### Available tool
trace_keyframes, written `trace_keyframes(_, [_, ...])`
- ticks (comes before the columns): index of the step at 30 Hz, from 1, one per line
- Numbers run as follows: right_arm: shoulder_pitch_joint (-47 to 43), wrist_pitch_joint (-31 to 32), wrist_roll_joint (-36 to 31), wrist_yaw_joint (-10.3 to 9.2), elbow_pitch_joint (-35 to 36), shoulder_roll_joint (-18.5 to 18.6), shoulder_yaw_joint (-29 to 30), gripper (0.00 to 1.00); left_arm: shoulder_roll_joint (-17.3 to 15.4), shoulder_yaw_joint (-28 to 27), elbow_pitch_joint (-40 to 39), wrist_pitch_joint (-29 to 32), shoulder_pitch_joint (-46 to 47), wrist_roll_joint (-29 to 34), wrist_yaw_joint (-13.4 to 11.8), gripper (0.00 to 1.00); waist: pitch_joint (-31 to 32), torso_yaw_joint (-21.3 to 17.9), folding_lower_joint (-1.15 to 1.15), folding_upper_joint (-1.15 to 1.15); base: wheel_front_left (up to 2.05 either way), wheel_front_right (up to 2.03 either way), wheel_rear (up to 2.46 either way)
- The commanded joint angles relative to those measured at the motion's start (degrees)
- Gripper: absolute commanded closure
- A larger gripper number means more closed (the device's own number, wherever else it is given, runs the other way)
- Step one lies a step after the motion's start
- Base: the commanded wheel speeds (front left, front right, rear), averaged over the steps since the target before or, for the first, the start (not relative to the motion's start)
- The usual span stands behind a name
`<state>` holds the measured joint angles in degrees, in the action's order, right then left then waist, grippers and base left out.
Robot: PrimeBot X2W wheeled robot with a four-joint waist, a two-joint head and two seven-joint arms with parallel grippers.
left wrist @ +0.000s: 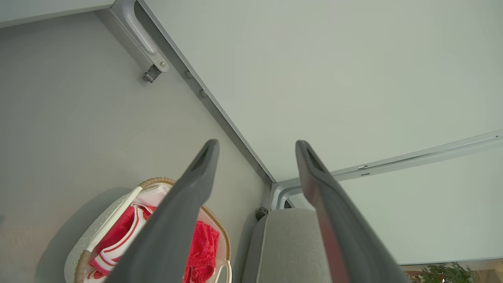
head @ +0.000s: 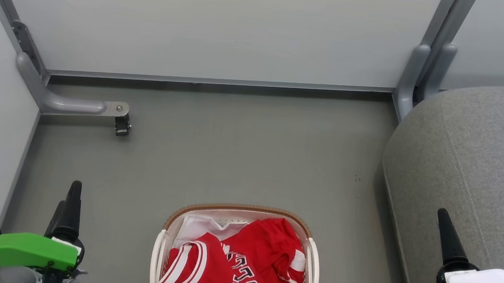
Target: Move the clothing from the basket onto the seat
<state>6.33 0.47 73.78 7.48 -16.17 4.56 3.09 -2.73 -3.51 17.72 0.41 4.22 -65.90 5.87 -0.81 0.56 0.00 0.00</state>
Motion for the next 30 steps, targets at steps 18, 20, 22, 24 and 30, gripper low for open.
trace_keyframes(18, [2.6, -4.3, -18.9, 0.01, 2.4, 1.5, -2.3, 0.0, -3.2, 5.0, -3.6, -4.2, 1.5, 18.3, -4.5, 0.0, 0.0, 0.6, 0.0, 0.0, 0.0, 0.0, 0.0])
trace_keyframes(20, [2.8, -4.6, -20.4, 0.01, 2.5, 1.7, -2.6, 0.0, -3.5, 5.3, -3.8, -4.6, 1.6, 19.9, -5.0, 0.0, 0.0, 0.7, 0.0, 0.0, 0.0, 0.0, 0.0])
trace_keyframes(22, [2.9, -5.0, -21.9, 0.02, 2.7, 1.7, -2.8, 0.0, -3.8, 5.8, -4.0, -5.0, 1.7, 21.4, -5.4, 0.0, -0.1, 0.7, 0.0, 0.0, 0.0, 0.0, 0.0])
trace_keyframes(24, [3.2, -5.4, -23.5, 0.02, 3.0, 1.7, -2.9, 0.0, -4.2, 6.4, -4.1, -5.3, 1.8, 23.1, -5.7, 0.0, -0.1, 0.7, 0.0, 0.0, 0.0, 0.0, 0.0])
trace_keyframes(30, [3.5, -6.4, -28.3, 0.02, 4.2, 1.6, -3.4, 0.0, -5.3, 8.2, -3.7, -6.4, 1.9, 27.6, -6.8, 0.0, -0.3, 0.8, 0.0, 0.0, 0.0, 0.0, 0.0])
